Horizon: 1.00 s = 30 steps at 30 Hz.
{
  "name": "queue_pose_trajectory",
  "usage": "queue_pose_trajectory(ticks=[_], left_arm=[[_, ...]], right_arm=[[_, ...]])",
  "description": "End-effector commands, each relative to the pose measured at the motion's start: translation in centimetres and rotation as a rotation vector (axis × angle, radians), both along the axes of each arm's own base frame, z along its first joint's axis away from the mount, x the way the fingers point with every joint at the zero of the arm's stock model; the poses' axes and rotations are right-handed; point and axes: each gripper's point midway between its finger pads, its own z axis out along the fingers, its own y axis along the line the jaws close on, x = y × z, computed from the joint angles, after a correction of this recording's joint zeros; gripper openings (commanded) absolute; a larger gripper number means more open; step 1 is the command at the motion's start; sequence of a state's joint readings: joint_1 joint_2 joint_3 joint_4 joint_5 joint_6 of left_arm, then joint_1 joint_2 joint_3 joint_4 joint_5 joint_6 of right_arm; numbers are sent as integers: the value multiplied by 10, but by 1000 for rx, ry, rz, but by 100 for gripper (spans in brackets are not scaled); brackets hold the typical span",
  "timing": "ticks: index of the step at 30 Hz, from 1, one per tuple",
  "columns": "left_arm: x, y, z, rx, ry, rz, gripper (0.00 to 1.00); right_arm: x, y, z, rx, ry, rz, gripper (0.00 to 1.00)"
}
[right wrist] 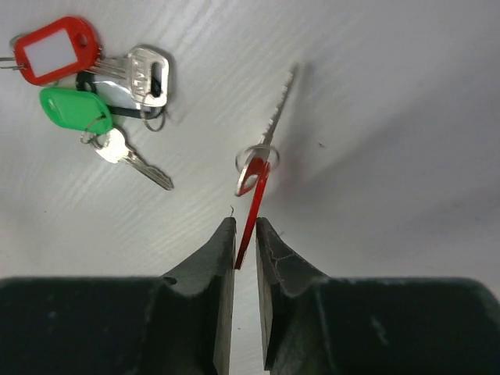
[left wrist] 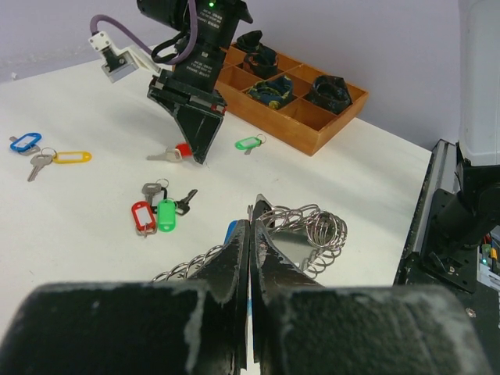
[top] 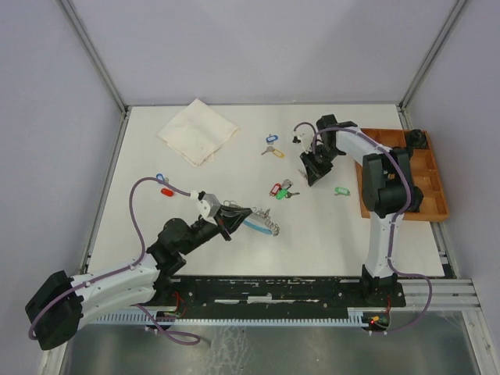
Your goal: Remove the keys from the keyring
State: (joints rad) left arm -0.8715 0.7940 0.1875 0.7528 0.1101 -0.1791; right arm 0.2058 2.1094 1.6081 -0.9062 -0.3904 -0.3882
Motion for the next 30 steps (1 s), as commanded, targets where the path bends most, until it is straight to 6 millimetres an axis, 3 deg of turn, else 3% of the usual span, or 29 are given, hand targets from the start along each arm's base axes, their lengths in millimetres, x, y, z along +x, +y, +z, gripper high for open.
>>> queue_pose_trajectory(ticks=[1, 5, 9, 12, 18, 22, 24, 26, 30], left_arm=[[-1, -4, 42, -102, -83, -24, 3], [-2, -6, 41, -108, -78, -35, 3], [-2, -8, 39, -102, -77, -42, 3], [-2, -10, 37, -102, -82, -50, 3], [-2, -16, 38, -107, -76, -78, 3], [-2, -19, 39, -108, -75, -102, 3], [-3, -22, 41, -105, -84, -132, 3], [-4, -25, 41, -93, -91, -165, 3], [-2, -30, 43, -73, -83, -237, 3]], right_arm=[[-5, 33, 8, 65, 9, 66, 25], [-10, 44, 25, 121, 9, 81, 31], [-10, 42, 59, 152, -76, 94, 40], [-21, 44, 84, 194, -144, 137, 50], [-69, 66, 150, 432, -290, 337, 57], [-113, 81, 194, 640, -469, 512, 76], [-142, 84, 205, 730, -583, 639, 91], [-165, 85, 202, 787, -659, 730, 100], [-179, 82, 190, 784, -702, 790, 100]])
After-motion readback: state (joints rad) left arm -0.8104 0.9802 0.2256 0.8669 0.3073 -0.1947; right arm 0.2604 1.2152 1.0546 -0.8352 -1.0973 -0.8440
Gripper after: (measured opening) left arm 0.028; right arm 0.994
